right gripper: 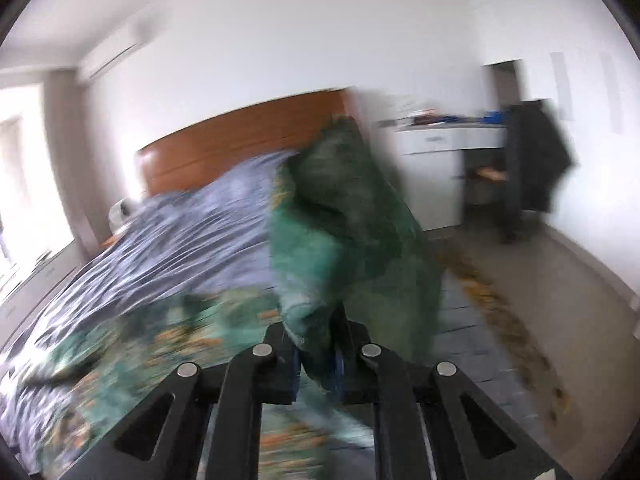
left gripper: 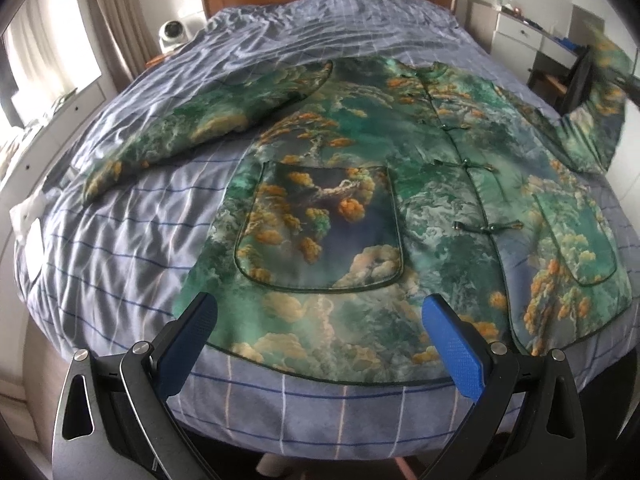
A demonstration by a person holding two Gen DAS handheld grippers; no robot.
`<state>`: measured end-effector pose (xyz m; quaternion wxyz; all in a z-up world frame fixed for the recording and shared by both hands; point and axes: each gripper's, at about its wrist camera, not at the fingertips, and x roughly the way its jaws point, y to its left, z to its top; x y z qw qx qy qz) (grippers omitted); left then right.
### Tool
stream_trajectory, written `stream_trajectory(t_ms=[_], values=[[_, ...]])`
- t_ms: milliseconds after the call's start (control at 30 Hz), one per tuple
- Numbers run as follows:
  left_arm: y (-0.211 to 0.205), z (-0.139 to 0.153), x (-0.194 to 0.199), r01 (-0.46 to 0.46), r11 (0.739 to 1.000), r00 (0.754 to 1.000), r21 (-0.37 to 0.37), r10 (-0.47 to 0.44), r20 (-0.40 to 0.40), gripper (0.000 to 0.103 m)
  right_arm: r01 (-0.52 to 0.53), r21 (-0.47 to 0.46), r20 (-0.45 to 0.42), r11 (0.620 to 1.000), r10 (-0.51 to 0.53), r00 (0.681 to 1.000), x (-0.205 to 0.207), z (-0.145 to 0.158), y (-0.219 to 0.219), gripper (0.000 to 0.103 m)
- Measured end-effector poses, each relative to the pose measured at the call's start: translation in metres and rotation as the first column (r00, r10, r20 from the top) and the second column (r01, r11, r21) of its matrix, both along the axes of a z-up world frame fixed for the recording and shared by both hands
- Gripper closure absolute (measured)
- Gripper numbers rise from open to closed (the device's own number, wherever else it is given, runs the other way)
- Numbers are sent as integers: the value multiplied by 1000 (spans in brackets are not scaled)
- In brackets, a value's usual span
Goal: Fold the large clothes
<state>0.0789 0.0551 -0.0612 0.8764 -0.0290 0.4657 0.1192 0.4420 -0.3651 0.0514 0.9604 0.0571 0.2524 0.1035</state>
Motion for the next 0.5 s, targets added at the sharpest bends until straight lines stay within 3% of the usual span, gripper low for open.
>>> stream_trajectory(t_ms=[133, 333, 367, 433, 500], values=[[12, 0, 0, -13, 999, 1000, -48, 13, 6, 1, -177, -67, -86, 982, 171, 982, 1, -38, 96, 91], [18, 1, 17, 51, 990, 998, -130, -48, 30, 1, -278, -142, -224, 950, 243, 944, -19, -120, 170, 87], [16, 1, 23, 77, 986, 997, -150, -73, 32, 1, -293, -146, -260, 945, 249, 933, -21, -132, 178, 83], [13, 1, 39, 136, 968, 991, -211, -131, 36, 1, -333, -136, -349, 933, 270, 898, -33, -152, 185, 51], [8, 3, 57, 193, 940, 981, -282, -188, 45, 1, -358, -125, -375, 925, 291, 880, -53, -163, 188, 42]])
